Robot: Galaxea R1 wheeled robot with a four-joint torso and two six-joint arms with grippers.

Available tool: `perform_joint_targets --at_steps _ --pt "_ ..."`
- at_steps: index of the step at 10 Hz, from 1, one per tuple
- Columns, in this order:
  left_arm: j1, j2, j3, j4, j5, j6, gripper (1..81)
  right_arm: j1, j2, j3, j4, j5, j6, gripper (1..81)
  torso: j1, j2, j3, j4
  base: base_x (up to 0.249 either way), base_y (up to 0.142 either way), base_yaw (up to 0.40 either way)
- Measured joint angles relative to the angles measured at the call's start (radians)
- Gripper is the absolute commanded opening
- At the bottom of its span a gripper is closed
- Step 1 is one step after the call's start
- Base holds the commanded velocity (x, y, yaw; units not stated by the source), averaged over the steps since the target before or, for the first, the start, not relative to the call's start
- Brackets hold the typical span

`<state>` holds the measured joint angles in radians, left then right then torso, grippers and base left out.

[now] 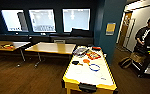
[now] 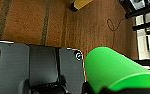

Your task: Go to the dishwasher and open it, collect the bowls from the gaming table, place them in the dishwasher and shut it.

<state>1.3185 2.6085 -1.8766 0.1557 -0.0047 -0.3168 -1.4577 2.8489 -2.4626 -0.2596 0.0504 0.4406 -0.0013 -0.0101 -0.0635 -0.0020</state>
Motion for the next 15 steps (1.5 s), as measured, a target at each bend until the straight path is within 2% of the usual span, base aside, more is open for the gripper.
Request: perform_joint_targets --at_steps 6,11,15 --pt "0.001 0.008 -0.008 0.014 -0.003 0.0 1.0 0.004 0.028 -0.034 -0.024 0.001 0.0 1.0 0.002 0.0 0.0 0.0 -0.117 0.0 0.0" --pt "0.013 0.053 -0.091 0.032 -0.003 0.0 1.0 0.011 0.037 -0.033 -0.036 -0.006 -0.002 1.0 0.001 -0.001 0.0 0.0 -0.118 0.0 0.0" --pt "0.018 0.061 -0.103 0.04 -0.002 0.0 1.0 0.009 0.034 -0.033 -0.036 -0.006 -0.002 1.0 0.001 -0.001 0.0 0.0 -0.119 0.0 0.0"
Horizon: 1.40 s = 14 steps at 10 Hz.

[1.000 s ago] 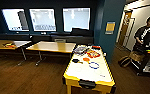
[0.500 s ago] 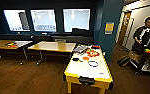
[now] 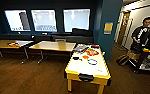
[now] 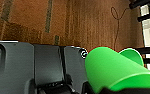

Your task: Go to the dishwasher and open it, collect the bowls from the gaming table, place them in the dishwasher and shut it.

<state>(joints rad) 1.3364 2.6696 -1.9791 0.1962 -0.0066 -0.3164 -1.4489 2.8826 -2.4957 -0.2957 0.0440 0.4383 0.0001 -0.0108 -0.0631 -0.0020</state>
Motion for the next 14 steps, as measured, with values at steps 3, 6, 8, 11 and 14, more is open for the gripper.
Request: perform_joint_targets --at_steps 3,6,8,11,14 --pt "0.0 0.018 -0.029 0.009 0.002 0.0 1.0 0.0 0.0 0.0 0.0 -0.001 0.0 1.0 0.0 0.0 0.0 0.0 -0.119 0.0 0.0" --pt "0.001 0.023 -0.045 0.013 0.002 0.0 1.0 0.0 0.0 0.0 0.0 -0.001 0.0 1.0 0.0 0.0 0.0 0.0 -0.119 0.0 0.0" --pt "0.004 0.023 -0.046 0.014 0.0 0.0 1.0 0.0 0.0 0.0 0.0 -0.001 0.0 1.0 0.0 0.0 0.0 0.0 -0.058 0.0 0.0" --pt "0.016 0.023 -0.047 0.014 0.005 0.001 1.0 -0.003 0.0 -0.004 -0.002 -0.004 -0.001 1.0 -0.001 -0.001 0.001 0.0 0.0 0.0 0.0" --pt "0.01 0.023 -0.048 0.014 -0.003 0.001 1.0 -0.005 0.001 -0.004 -0.005 -0.007 -0.001 1.0 0.0 -0.001 0.001 0.0 0.0 0.0 0.0"
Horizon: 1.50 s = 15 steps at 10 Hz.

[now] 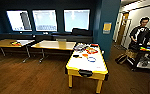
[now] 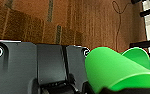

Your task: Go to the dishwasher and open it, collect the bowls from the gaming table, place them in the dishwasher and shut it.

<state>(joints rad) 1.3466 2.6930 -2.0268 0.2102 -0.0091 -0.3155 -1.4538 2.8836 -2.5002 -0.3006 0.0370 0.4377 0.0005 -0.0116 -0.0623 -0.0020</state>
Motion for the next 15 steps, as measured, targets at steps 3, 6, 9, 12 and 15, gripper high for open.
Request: perform_joint_targets --at_steps 3,6,9,12,15 --pt "0.007 0.0 -0.02 0.0 0.001 0.0 1.0 0.0 0.001 0.0 0.0 0.0 0.0 1.0 0.0 0.0 0.0 0.0 0.0 0.0 0.0" --pt "0.013 0.002 -0.032 0.0 -0.015 0.0 1.0 0.0 0.001 0.0 0.0 0.0 0.0 1.0 0.0 0.0 0.0 0.0 0.0 0.0 0.0" --pt "0.013 0.005 -0.032 0.0 -0.017 0.0 1.0 0.001 0.001 0.0 0.0 0.0 0.0 1.0 0.0 0.0 0.0 0.0 0.0 0.0 -0.075" --pt "0.013 0.005 -0.032 0.0 -0.018 -0.001 1.0 0.002 0.001 0.0 0.0 0.0 0.0 1.0 0.0 0.0 0.0 0.0 0.0 0.0 -0.179" --pt "0.016 0.005 -0.034 0.0 -0.019 -0.001 1.0 0.003 0.001 0.0 -0.001 -0.001 0.0 1.0 0.0 0.0 0.0 0.0 0.0 0.0 -0.181"
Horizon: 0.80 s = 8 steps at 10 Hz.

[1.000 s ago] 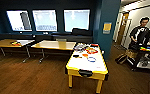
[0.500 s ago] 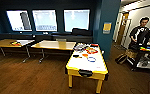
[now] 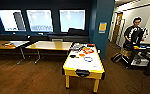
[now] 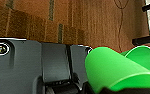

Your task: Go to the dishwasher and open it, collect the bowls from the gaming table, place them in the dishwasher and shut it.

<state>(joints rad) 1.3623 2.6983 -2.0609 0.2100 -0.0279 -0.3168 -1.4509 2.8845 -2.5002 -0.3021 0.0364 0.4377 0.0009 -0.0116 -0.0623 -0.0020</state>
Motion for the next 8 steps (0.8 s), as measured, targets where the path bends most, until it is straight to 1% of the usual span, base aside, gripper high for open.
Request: perform_joint_targets --at_steps 8 --pt "0.0 0.008 -0.003 0.0 0.001 -0.001 1.0 -0.006 -0.002 -0.003 -0.001 0.003 0.0 1.0 0.0 0.0 0.0 0.0 0.0 0.0 -0.192"
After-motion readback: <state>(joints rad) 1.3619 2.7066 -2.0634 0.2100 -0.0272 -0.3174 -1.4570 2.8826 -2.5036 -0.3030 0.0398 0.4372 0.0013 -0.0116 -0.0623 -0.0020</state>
